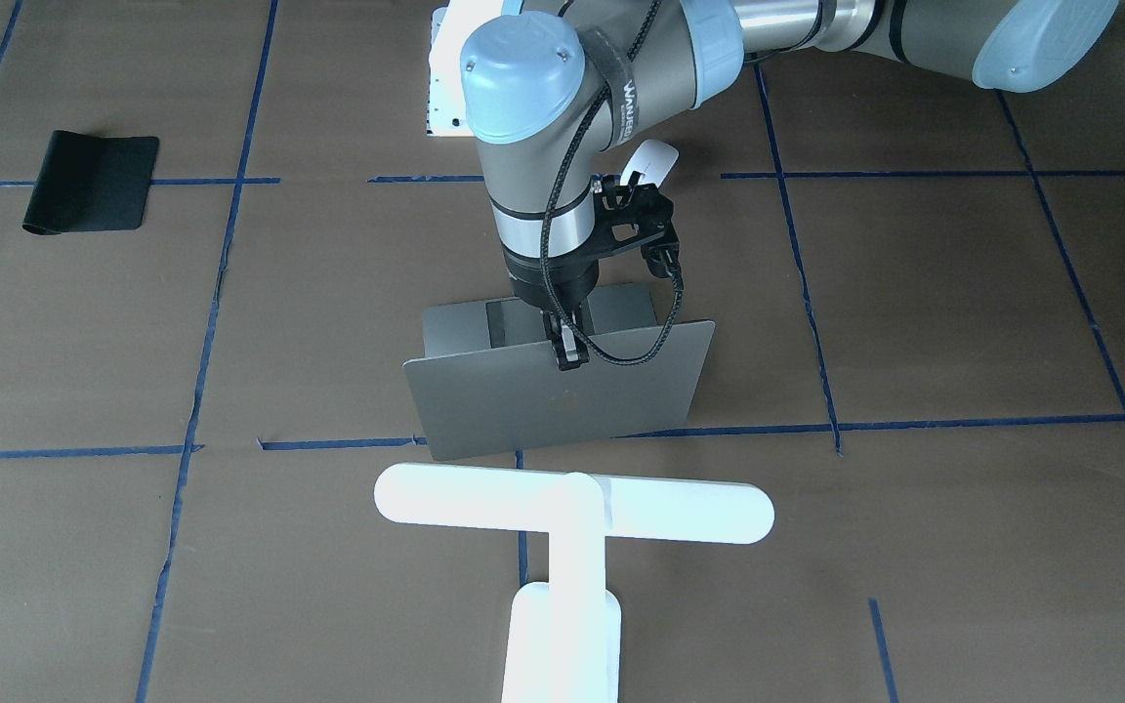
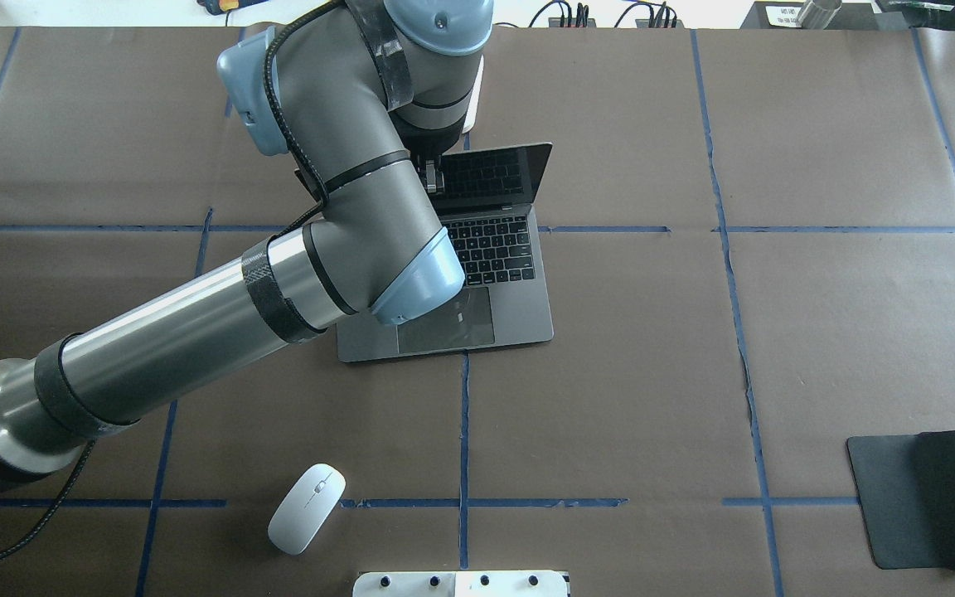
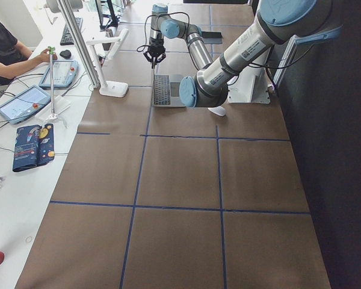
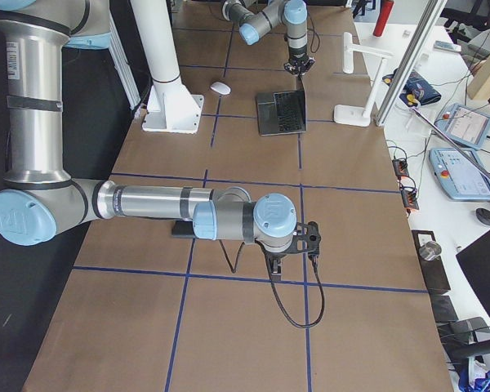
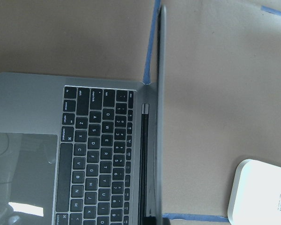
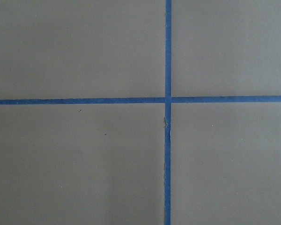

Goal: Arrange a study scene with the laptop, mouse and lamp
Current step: 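Push the laptop lid open with the left gripper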

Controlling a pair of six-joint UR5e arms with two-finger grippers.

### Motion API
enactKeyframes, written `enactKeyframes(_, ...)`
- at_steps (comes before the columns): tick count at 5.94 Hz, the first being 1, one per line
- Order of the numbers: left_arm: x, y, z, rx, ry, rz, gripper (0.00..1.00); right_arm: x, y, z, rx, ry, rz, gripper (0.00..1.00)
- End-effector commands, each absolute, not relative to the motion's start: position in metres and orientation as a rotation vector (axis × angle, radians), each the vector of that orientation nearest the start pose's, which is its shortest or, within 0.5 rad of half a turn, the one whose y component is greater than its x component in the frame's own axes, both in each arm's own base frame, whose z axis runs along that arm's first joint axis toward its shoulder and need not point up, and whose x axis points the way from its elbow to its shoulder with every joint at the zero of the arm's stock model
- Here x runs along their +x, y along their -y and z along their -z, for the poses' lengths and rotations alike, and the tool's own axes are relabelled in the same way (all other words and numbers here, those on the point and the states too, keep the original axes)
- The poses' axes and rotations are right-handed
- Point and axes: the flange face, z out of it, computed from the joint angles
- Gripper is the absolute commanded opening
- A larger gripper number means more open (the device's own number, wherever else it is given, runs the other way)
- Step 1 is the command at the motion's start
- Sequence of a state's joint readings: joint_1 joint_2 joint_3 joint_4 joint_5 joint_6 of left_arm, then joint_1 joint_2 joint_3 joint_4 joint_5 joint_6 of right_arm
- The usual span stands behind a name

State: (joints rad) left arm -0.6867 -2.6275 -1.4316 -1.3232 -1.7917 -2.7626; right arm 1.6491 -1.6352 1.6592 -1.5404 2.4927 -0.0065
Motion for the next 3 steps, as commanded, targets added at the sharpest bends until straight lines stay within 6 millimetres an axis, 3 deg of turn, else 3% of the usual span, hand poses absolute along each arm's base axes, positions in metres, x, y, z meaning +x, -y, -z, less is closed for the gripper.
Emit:
enactKeyframes(1,0.506,0.559,-0.076,-0.391,-0.691,1.630,0.80,0.090,0.462,-0.633,0.087,0.919,-0.043,1.00)
enactKeyframes(2,0.503,0.560,-0.077,-0.364,-0.697,1.576,1.00,0.090,0.463,-0.631,0.090,0.919,-0.041,1.00)
enactKeyframes(3,0.490,0.549,-0.084,-0.309,-0.724,1.443,1.00,0.090,0.463,-0.628,0.097,0.918,-0.038,1.00)
